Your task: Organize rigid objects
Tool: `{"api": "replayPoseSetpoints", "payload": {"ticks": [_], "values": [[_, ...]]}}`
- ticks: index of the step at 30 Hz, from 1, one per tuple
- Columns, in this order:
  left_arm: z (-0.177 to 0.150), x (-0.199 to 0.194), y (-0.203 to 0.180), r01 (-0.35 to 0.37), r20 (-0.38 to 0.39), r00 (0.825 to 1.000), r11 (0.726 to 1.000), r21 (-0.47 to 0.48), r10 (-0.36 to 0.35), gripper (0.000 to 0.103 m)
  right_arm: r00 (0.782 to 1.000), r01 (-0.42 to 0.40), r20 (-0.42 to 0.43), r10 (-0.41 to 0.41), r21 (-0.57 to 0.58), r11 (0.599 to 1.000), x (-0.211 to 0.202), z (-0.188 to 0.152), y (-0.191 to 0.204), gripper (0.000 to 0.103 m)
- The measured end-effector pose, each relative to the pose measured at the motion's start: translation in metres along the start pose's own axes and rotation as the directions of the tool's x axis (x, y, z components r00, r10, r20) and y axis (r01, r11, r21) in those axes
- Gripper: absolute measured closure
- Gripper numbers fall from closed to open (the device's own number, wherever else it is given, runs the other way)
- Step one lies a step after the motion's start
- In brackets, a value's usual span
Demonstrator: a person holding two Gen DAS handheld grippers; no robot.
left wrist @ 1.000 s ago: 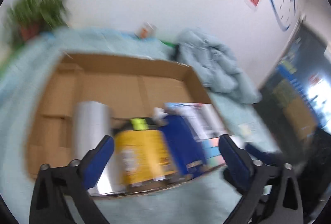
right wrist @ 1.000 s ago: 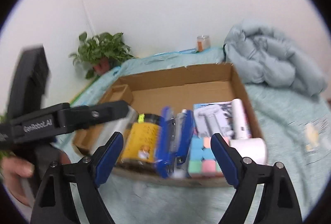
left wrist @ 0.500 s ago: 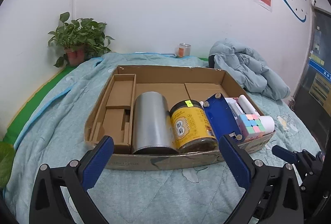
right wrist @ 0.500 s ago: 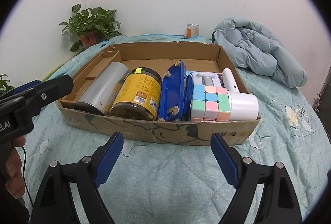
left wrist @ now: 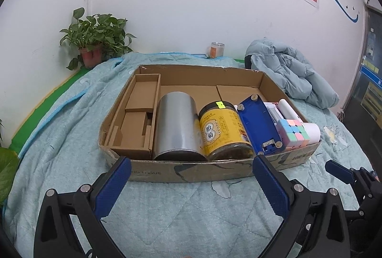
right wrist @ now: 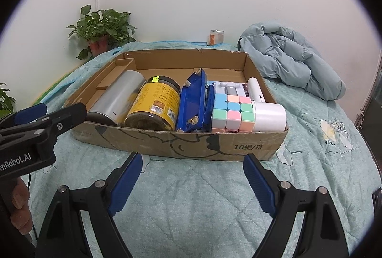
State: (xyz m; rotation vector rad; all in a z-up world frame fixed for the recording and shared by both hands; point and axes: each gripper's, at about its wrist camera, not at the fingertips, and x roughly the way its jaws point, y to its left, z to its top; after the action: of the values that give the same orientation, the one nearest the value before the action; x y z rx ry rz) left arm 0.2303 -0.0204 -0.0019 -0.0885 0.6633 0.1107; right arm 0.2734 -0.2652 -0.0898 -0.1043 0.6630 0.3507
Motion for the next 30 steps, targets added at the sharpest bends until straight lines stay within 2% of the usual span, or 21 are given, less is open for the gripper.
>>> {"api": "replayPoseSetpoints", "payload": {"ticks": [8, 30], "values": [[-0.004, 0.005, -0.003, 0.003, -0.014, 1.000, 1.000, 0.011, -0.003, 0.001, 0.999, 0.009, 0.036, -0.009, 0.001, 1.000, -0.005, 0.000, -0.002, 0.016], [-0.008, 0.021, 0.002, 0.012, -0.048, 0.999, 1.000, 0.003, -0.012, 0.001, 1.000, 0.009, 0.013, -0.009, -0.014, 1.000, 0.008, -0.003, -0.004, 0.016]]}}
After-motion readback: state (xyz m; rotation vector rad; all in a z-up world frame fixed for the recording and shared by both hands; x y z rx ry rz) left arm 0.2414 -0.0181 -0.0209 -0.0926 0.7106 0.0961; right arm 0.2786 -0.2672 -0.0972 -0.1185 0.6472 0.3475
